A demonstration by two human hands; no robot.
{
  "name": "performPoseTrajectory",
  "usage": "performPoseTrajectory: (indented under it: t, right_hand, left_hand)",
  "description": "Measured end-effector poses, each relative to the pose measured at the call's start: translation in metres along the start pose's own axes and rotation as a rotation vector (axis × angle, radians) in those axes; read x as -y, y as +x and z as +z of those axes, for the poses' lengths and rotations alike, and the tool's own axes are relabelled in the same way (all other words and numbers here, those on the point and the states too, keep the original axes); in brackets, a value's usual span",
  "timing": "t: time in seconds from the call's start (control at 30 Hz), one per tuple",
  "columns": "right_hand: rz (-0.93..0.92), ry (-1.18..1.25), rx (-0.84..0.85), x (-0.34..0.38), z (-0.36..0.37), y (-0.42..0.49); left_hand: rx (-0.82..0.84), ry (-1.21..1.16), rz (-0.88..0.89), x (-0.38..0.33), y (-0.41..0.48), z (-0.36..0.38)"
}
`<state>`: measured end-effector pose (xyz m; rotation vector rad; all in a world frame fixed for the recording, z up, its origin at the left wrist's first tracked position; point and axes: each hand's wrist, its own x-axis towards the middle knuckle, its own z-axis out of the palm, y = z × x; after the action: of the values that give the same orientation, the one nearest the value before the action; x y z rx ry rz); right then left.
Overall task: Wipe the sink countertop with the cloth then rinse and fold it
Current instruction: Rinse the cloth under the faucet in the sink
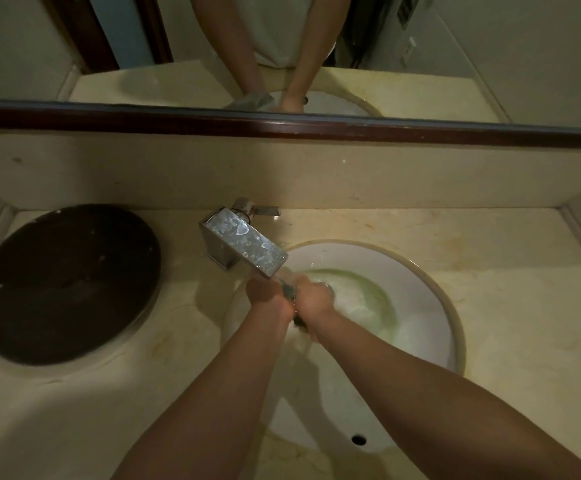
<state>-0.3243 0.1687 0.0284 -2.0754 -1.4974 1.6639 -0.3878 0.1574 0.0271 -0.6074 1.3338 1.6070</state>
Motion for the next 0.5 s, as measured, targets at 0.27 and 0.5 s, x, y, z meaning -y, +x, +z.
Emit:
performPoseTrajectory:
  t: [0.27,0.5]
  right_hand:
    - [0.149,0.594,0.092,-0.016,-0.009,-0.011]
    - [0.190,0.678,0.147,-0.023,0.001,-0.007]
  left_hand:
    - [0.299,-0.136,-0.077,-0.017,-0.009,-0.020]
    - [0.445,0.361,0.117,-0.024,-0.008,-0.034]
